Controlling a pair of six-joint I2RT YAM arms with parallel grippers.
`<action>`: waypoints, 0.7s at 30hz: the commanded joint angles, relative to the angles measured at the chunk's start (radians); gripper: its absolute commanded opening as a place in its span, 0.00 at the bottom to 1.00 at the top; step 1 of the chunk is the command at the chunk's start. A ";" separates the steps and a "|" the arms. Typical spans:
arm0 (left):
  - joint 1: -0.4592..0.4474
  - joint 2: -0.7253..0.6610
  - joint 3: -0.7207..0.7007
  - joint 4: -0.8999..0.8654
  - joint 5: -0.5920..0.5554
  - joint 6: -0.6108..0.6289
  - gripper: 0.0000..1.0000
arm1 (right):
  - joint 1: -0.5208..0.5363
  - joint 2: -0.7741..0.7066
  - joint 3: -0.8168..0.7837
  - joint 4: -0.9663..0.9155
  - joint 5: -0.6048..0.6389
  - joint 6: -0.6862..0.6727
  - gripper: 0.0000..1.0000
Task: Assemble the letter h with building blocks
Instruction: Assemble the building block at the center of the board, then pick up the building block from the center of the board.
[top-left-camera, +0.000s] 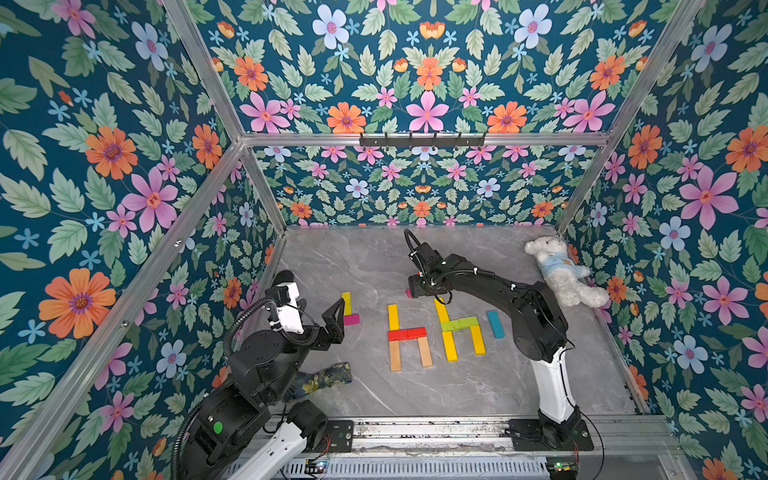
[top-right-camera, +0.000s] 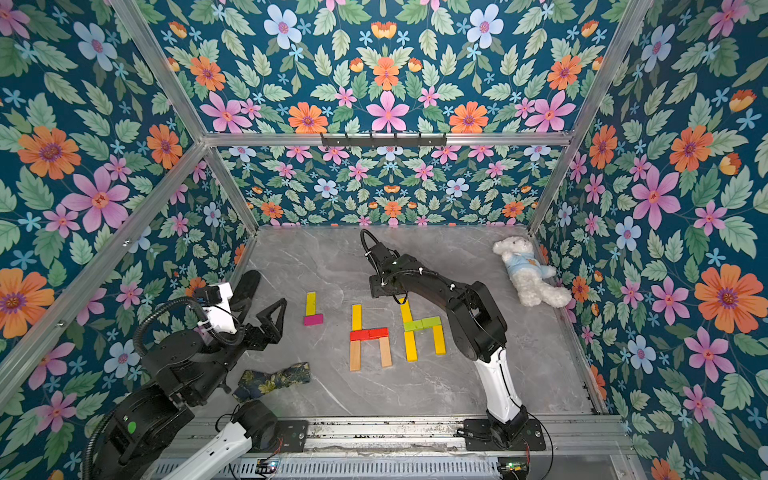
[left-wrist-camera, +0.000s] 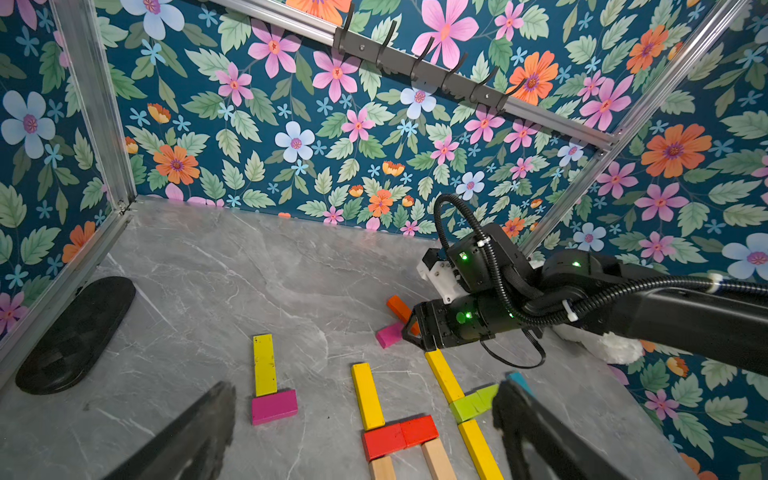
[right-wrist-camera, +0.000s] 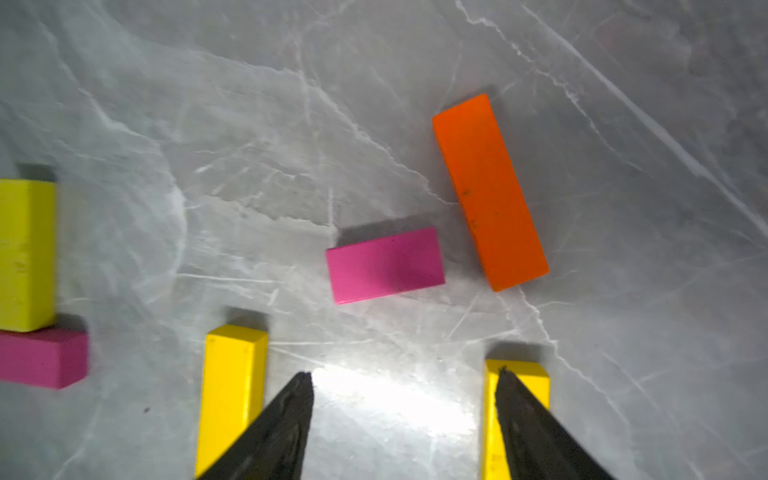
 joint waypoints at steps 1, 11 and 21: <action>0.001 0.004 -0.006 0.023 -0.019 -0.017 0.99 | -0.030 0.021 0.006 -0.018 -0.063 -0.063 0.75; 0.001 0.029 -0.026 0.048 -0.024 -0.039 0.99 | -0.042 0.011 -0.060 0.083 -0.223 -0.172 0.78; 0.001 0.084 -0.029 0.048 0.022 -0.035 0.99 | -0.040 0.081 0.020 0.022 -0.150 -0.205 0.78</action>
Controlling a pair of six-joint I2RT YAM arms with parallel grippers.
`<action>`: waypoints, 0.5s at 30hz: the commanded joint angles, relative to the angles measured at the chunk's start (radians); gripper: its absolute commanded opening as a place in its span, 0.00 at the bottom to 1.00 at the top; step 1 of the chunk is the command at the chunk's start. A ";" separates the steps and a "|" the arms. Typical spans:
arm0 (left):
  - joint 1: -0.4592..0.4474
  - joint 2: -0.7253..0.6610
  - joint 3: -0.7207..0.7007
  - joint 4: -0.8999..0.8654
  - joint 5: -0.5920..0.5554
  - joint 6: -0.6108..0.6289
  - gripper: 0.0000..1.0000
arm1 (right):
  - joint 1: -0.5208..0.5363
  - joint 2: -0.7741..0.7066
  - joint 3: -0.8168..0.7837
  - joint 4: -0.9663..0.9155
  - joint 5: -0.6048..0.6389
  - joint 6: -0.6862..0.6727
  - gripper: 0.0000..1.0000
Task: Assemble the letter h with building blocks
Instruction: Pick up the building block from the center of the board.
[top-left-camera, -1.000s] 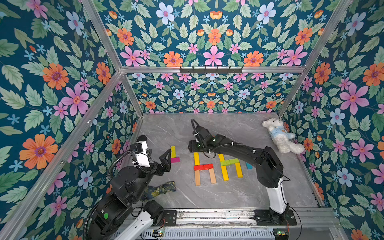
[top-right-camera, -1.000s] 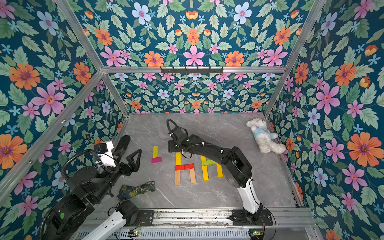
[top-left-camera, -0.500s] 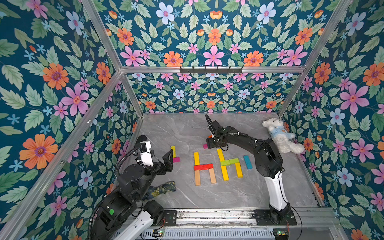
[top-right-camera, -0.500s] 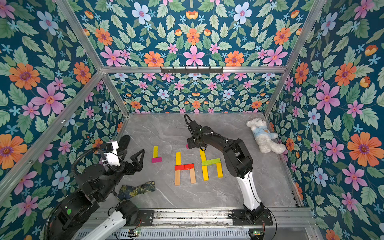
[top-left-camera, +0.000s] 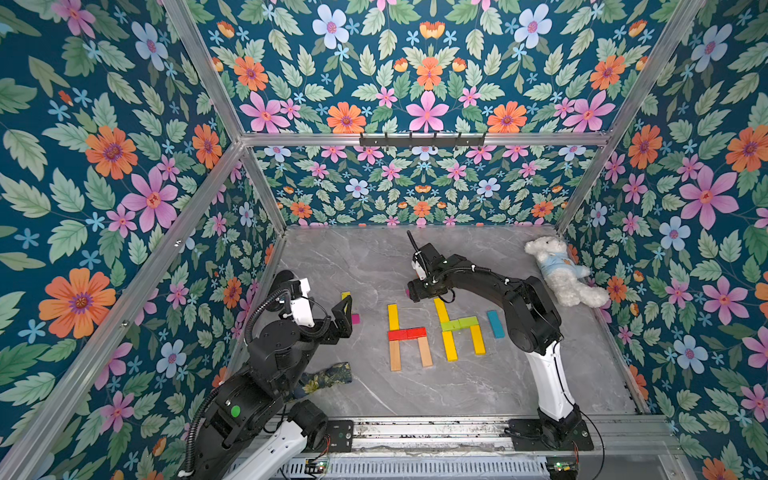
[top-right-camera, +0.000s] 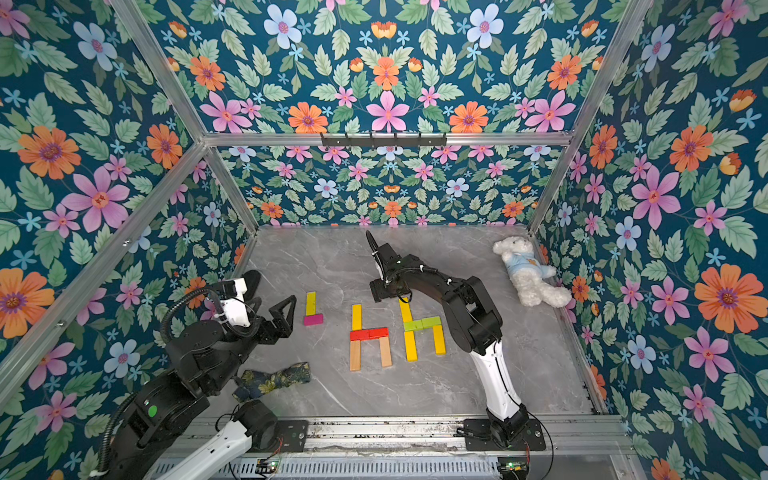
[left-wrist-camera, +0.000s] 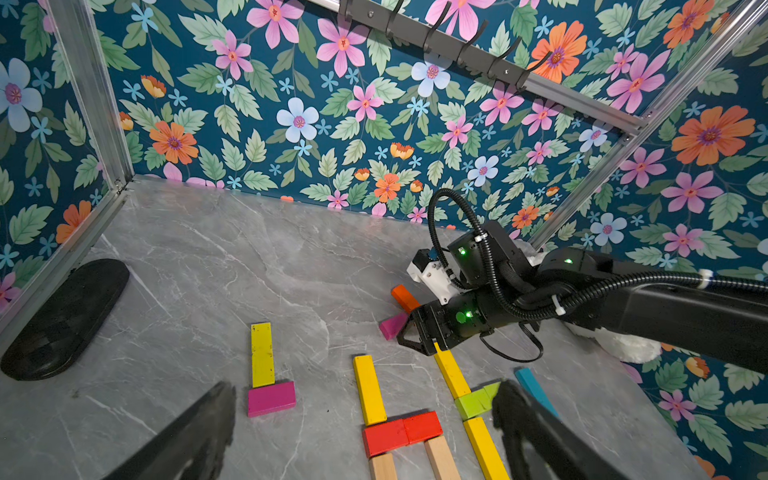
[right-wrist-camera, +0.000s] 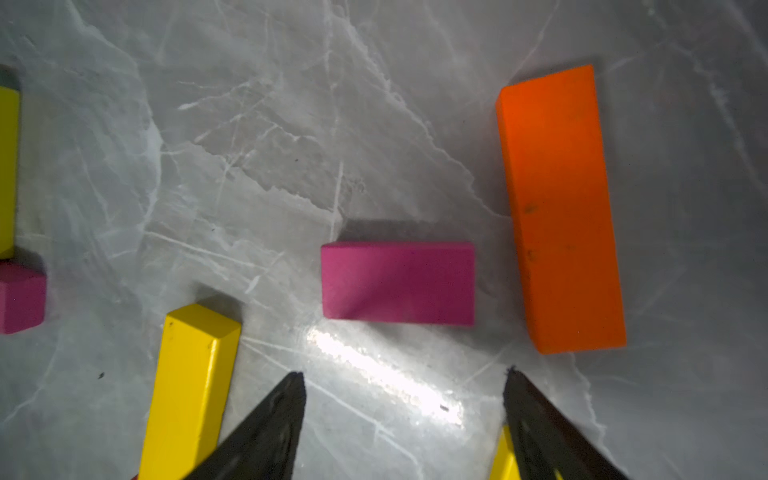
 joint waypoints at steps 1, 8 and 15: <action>0.001 0.025 -0.001 0.008 0.037 -0.010 0.99 | 0.002 0.016 0.017 -0.028 0.011 -0.031 0.78; 0.001 0.122 -0.019 -0.025 0.136 -0.035 0.99 | 0.000 0.056 0.067 -0.036 0.006 -0.037 0.79; 0.002 0.201 -0.028 -0.058 0.217 -0.063 0.99 | 0.000 0.096 0.128 -0.076 0.008 -0.056 0.78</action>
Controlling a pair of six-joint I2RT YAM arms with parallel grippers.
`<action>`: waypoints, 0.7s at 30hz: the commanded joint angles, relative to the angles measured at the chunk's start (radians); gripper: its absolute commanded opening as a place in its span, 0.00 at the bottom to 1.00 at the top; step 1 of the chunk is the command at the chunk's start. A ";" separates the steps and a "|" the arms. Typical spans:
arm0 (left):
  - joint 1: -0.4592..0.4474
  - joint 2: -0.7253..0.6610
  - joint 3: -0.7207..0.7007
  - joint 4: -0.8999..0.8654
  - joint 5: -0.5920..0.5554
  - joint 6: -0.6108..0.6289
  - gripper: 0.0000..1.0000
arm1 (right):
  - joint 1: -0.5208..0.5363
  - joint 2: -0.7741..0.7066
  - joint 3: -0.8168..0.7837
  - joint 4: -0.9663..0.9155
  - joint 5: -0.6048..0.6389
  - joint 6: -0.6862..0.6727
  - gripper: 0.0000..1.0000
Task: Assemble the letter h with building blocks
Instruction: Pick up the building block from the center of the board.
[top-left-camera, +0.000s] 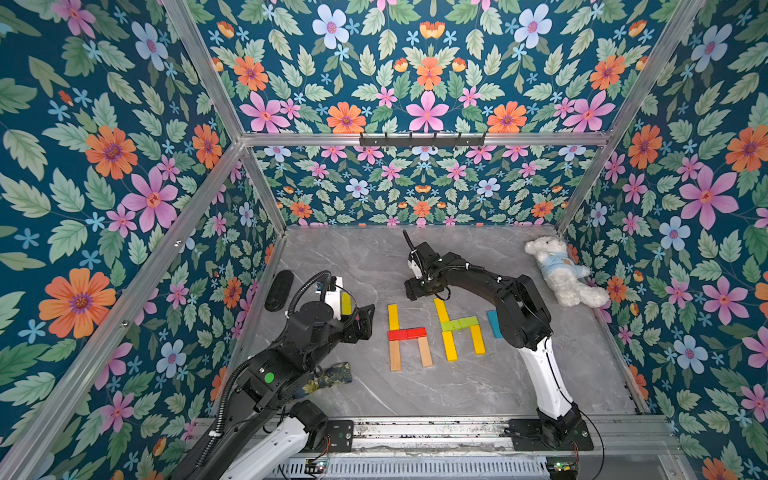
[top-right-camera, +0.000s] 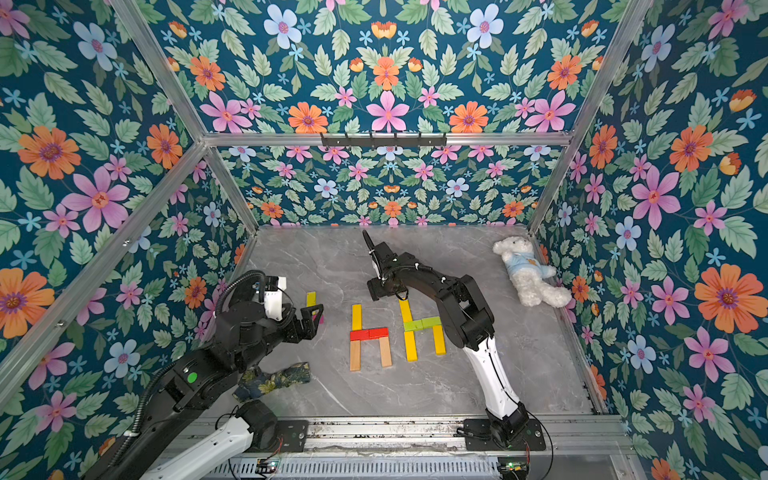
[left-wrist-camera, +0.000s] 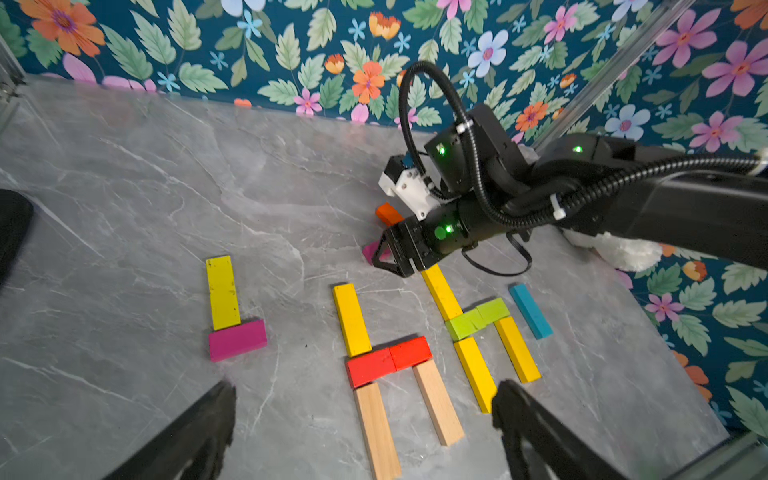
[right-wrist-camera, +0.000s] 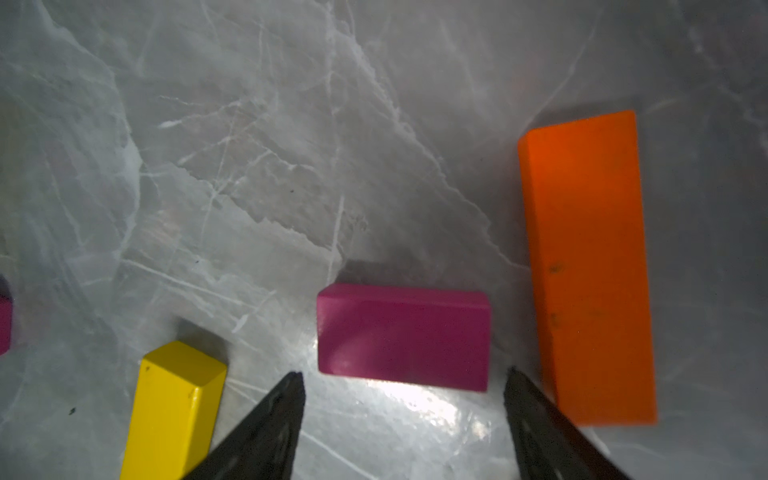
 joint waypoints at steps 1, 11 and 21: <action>0.003 0.032 0.003 -0.034 0.048 -0.017 0.99 | 0.001 0.015 0.020 -0.039 0.012 -0.029 0.77; 0.060 0.079 0.014 -0.079 0.115 -0.013 0.99 | 0.008 0.058 0.083 -0.085 0.060 -0.046 0.74; 0.071 0.071 0.007 -0.089 0.114 -0.002 0.99 | 0.026 0.113 0.171 -0.135 0.082 -0.048 0.71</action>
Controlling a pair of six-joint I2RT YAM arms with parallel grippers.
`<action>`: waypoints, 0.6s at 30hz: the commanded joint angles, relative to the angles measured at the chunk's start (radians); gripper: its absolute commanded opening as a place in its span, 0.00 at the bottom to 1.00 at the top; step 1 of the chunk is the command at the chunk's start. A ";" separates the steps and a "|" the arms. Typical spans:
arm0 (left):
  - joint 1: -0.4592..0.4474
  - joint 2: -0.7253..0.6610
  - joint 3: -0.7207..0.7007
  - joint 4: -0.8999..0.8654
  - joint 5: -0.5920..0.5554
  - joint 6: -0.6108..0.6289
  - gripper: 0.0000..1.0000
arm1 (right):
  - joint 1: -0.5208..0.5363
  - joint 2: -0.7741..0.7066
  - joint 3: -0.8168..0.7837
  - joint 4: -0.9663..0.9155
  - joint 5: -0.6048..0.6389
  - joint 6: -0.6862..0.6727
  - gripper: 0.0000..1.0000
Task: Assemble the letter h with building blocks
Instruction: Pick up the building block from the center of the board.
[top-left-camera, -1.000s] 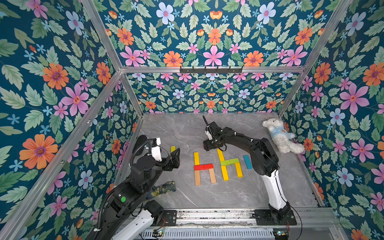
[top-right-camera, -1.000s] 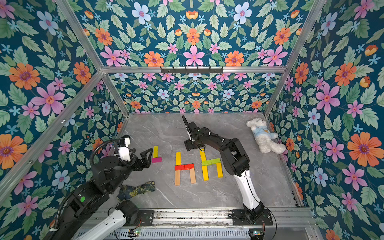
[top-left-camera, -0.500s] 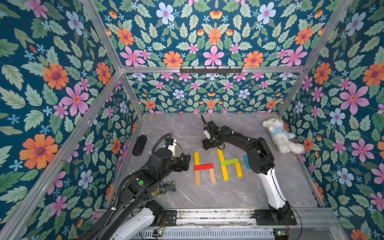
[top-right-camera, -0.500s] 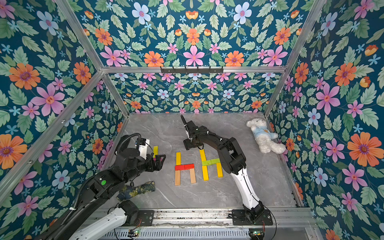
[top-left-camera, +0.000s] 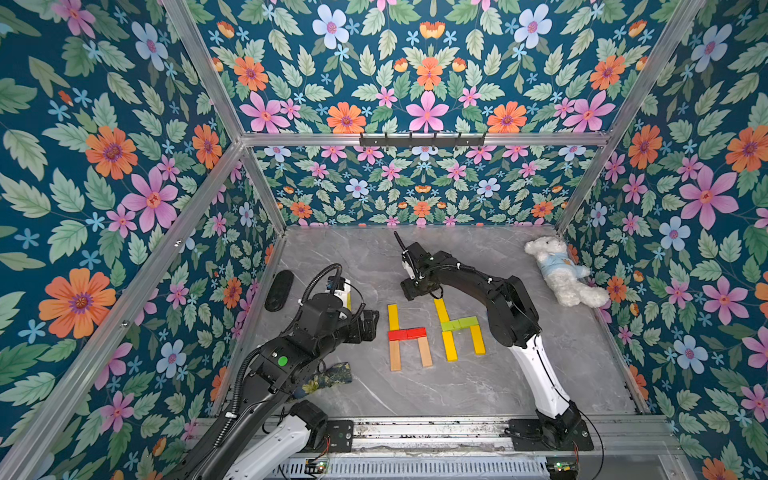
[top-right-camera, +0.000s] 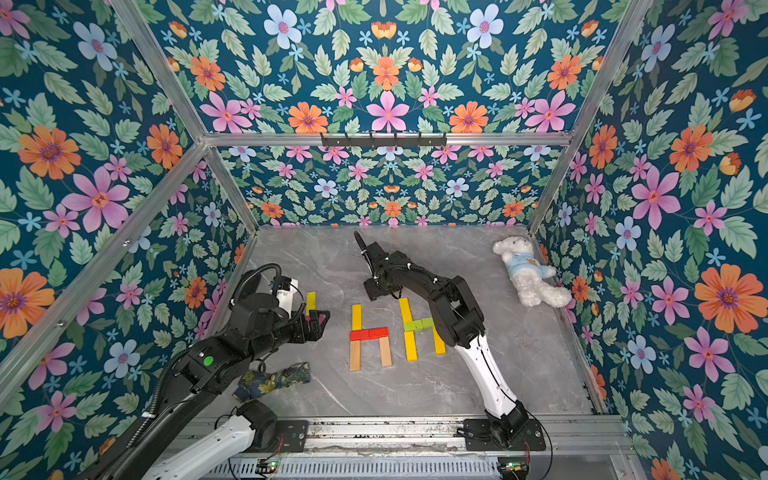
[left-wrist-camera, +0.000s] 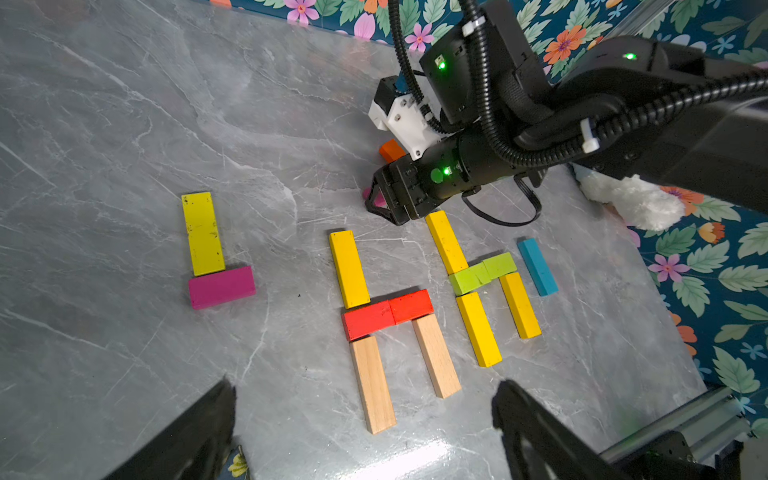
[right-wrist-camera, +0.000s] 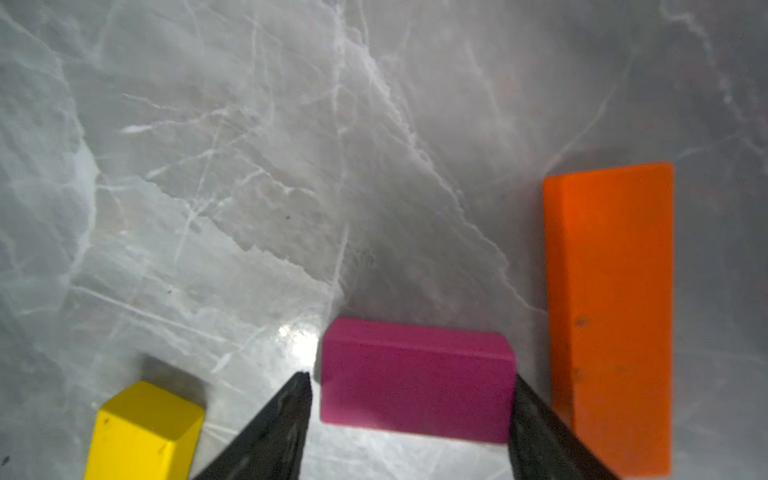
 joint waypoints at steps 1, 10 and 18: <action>0.004 -0.001 -0.004 -0.019 0.000 0.011 0.99 | -0.001 0.015 0.021 -0.048 0.010 -0.007 0.70; 0.006 -0.007 -0.008 -0.022 -0.012 0.019 0.99 | 0.001 -0.030 -0.015 -0.009 0.024 0.032 0.60; 0.011 -0.034 0.007 -0.064 -0.070 0.031 0.99 | 0.072 -0.188 -0.059 0.027 0.052 0.155 0.57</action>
